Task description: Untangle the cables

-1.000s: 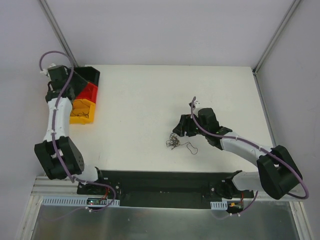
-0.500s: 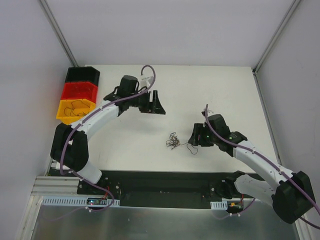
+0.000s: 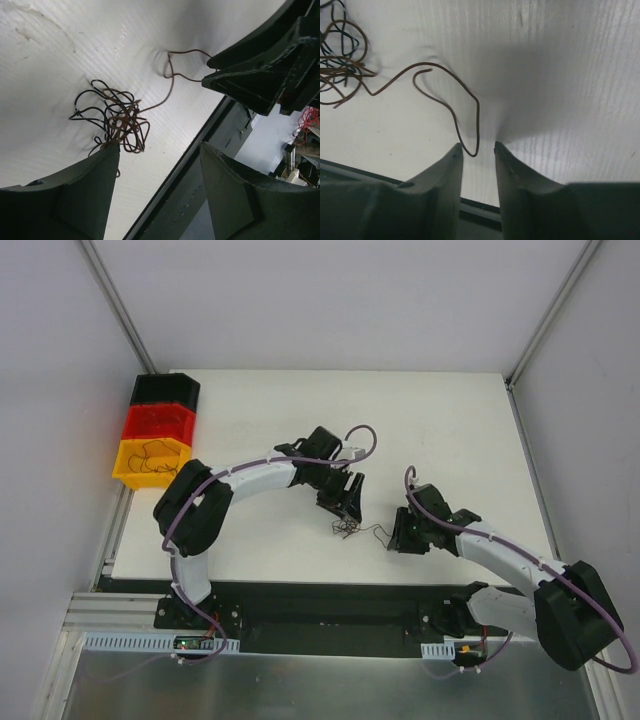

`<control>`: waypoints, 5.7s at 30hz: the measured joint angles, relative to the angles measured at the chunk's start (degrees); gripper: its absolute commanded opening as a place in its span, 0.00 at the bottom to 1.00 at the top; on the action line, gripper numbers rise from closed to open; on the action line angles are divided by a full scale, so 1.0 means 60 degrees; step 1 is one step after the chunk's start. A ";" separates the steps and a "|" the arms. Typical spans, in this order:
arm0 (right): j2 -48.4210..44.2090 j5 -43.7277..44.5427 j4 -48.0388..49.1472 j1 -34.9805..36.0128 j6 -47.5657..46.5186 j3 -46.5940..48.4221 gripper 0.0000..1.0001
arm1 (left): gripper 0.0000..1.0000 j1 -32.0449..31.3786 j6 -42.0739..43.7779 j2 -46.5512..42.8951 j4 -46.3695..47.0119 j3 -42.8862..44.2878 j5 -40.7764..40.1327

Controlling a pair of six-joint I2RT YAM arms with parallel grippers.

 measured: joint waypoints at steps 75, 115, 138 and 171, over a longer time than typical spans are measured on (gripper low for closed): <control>-0.6488 0.7952 -0.5610 -0.0055 0.0386 0.3738 0.00 | 0.00 0.3512 0.1417 -0.5464 -0.1249 0.0098 -0.9584; 0.2463 -0.2361 0.3912 0.0208 0.2218 0.2758 0.26 | 0.00 0.1424 0.0525 -0.2583 -0.0215 -0.0492 -0.1453; 0.3603 0.4543 -0.0903 0.2116 0.0590 0.4809 0.00 | 0.00 0.1410 0.0546 -0.2739 -0.0251 -0.0492 -0.1967; -0.2477 0.4597 -0.1880 -0.4207 -0.2095 0.2758 0.00 | 0.00 0.2284 0.1701 -0.5661 -0.0288 -0.0984 -0.5464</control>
